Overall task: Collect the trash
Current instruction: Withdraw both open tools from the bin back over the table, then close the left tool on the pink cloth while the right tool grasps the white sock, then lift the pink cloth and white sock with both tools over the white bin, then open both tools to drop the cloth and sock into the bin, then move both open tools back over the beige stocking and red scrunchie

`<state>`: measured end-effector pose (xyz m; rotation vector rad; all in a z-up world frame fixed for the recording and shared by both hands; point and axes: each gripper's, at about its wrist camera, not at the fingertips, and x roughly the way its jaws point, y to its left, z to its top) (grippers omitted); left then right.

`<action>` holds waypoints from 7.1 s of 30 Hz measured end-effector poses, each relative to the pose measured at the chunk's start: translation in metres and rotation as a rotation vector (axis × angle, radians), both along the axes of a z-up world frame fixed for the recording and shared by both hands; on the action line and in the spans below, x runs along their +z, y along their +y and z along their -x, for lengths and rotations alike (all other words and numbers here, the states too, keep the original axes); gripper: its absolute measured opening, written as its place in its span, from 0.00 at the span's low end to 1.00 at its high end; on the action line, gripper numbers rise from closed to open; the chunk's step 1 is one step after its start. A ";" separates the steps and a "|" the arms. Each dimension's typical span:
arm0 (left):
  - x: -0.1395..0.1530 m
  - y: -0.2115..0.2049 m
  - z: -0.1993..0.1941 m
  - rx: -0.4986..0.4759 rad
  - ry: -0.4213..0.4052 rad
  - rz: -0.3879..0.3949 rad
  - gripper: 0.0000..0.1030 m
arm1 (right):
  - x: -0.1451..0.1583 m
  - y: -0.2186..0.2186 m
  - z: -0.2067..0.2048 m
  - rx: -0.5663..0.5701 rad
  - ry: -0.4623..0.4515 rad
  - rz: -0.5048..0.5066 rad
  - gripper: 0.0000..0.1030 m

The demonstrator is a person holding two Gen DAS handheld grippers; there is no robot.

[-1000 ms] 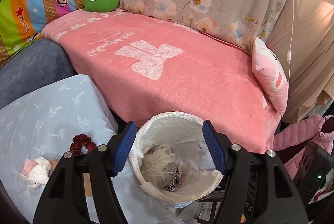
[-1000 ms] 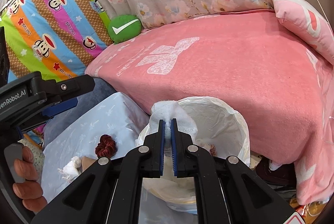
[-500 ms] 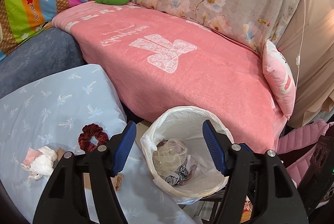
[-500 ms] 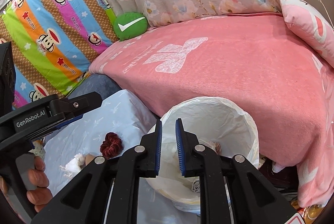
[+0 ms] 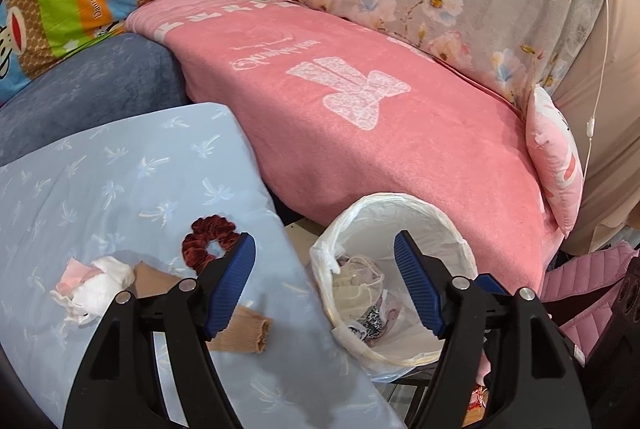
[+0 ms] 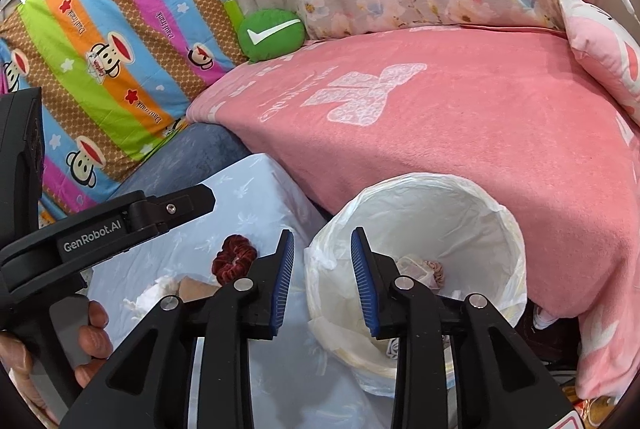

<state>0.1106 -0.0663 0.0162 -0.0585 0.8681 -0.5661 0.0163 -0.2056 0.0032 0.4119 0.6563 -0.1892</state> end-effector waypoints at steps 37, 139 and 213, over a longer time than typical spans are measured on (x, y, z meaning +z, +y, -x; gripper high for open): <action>-0.069 0.164 -0.023 0.348 0.147 -0.025 0.77 | -0.018 0.130 -0.047 0.257 0.077 0.039 0.47; 0.022 -0.054 0.016 -0.220 0.079 0.094 0.05 | 0.006 -0.058 0.037 -0.152 -0.047 -0.039 0.06; -0.122 0.094 -0.042 0.305 0.270 -0.143 0.88 | -0.039 0.060 -0.038 0.121 0.098 -0.017 0.44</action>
